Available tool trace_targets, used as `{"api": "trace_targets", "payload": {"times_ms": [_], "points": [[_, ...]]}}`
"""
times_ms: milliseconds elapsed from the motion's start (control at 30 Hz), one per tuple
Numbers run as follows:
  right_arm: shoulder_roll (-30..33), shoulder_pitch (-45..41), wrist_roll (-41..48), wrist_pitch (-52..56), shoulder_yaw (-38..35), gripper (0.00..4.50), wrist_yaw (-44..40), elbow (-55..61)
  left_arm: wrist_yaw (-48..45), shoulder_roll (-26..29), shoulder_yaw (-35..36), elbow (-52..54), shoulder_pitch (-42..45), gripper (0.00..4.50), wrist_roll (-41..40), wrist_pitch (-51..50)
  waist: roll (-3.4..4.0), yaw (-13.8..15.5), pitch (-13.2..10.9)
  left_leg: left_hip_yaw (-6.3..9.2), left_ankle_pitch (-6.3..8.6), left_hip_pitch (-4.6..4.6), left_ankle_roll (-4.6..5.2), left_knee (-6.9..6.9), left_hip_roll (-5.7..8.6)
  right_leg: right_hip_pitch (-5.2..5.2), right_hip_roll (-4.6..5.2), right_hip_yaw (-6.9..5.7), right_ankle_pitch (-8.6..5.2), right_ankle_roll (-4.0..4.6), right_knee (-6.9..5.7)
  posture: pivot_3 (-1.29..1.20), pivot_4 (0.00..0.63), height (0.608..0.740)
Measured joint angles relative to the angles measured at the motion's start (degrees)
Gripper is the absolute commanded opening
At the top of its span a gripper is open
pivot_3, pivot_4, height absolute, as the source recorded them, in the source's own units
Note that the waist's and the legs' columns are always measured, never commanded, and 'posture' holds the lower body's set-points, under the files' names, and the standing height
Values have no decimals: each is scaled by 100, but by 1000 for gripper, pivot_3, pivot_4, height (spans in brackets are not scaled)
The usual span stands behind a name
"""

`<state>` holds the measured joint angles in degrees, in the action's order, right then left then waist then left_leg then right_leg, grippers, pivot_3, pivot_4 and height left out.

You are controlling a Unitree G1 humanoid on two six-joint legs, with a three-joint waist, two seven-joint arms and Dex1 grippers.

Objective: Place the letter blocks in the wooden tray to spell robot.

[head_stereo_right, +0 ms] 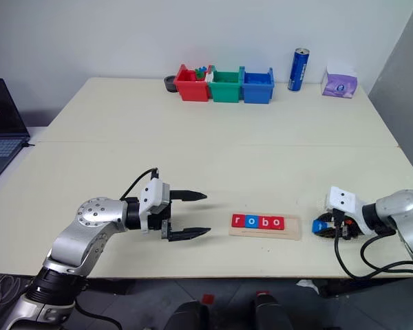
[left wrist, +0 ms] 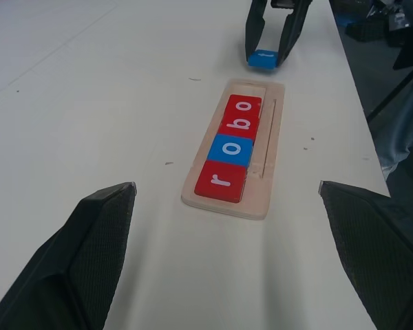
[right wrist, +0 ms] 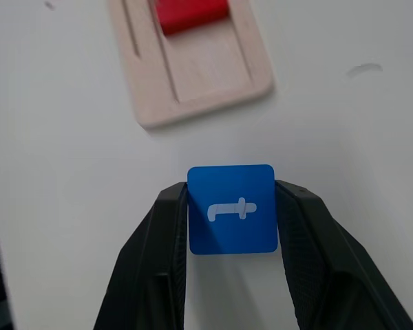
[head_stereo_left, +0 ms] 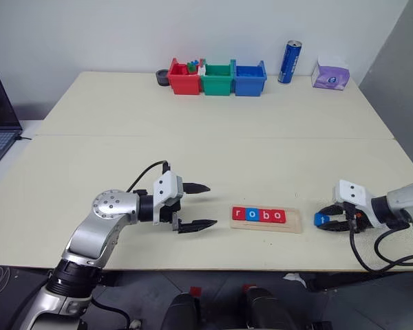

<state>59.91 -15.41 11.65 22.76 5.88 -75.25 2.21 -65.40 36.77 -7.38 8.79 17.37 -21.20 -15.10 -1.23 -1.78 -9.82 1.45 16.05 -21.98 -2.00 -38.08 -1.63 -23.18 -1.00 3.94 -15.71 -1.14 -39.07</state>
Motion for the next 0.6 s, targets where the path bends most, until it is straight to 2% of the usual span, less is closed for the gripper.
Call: {"api": "trace_targets", "payload": {"times_ms": [133, 233, 600], "points": [[-1, 249, 313, 499, -243, 1451, 219, 1030, 96, -1, -1, 49, 2, 4500, -5, -145, -1, -1, 0, 1, 0, 1, 0, -2, 1, 1, 0, -1, -3, -7, 0, 0, 150, 740], [-71, 241, 276, 562, -174, 1451, 392, 1243, 114, -10, -12, 106, 25, 4500, -10, -236, -2, 1, 0, -3, 0, 1, 0, -3, 3, 1, 0, -1, -4, -8, 0, 0, 150, 740], [-390, -374, -215, 350, 480, 1451, 546, 816, 115, -15, -17, 216, 141, 4500, -18, -374, -2, -2, -1, -5, 0, 0, 0, -2, 2, 0, 0, -3, 0, -1, 2, 0, 150, 740]]}}
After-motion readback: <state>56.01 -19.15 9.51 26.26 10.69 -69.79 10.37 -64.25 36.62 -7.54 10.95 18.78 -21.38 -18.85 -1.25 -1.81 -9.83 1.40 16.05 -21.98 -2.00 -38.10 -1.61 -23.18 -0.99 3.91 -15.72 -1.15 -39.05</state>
